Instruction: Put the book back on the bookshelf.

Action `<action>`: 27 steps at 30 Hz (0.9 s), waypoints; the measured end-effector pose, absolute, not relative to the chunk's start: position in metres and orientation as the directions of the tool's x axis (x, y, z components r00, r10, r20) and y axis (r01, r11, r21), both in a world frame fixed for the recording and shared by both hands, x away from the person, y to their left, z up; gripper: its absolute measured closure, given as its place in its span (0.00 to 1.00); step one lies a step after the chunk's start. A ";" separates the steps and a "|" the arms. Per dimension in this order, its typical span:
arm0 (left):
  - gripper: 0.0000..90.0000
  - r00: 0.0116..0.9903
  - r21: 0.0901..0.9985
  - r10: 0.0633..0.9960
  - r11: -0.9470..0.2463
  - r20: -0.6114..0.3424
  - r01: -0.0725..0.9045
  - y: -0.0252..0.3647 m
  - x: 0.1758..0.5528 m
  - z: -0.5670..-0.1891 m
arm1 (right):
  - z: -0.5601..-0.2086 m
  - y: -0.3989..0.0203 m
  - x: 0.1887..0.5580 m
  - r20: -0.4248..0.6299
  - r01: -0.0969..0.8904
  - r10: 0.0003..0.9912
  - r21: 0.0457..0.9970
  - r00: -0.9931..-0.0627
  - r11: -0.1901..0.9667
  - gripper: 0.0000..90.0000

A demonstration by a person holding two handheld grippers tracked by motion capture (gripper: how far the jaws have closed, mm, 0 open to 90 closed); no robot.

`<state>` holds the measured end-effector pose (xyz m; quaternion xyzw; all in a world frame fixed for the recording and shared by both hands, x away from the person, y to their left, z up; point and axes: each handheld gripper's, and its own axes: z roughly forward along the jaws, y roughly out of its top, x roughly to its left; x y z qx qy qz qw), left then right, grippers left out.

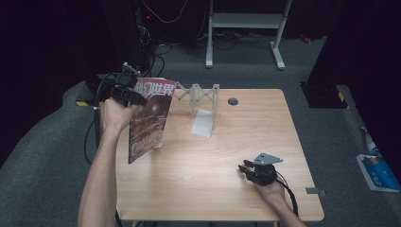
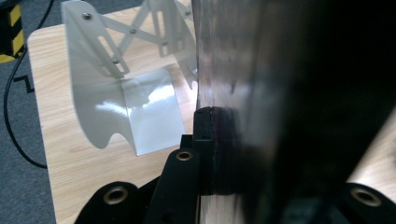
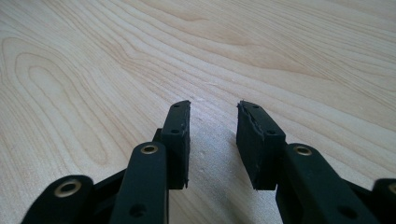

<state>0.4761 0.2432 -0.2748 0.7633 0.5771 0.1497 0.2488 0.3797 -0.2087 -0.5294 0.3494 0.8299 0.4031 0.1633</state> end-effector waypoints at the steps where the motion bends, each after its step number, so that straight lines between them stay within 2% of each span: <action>1: 0.93 0.286 0.560 0.957 -0.209 -0.053 0.802 0.245 0.475 -0.274 | -0.529 -0.209 0.380 0.008 0.446 0.711 0.784 -0.703 0.433 0.72; 16: 0.93 0.209 0.658 0.977 -0.138 -0.030 0.740 0.271 0.467 -0.280 | -0.530 -0.207 0.376 -0.019 0.433 0.714 0.784 -0.699 0.445 0.71; 27: 0.93 0.141 0.711 0.987 -0.046 -0.075 0.701 0.275 0.474 -0.295 | -0.530 -0.207 0.376 -0.018 0.433 0.714 0.784 -0.700 0.444 0.71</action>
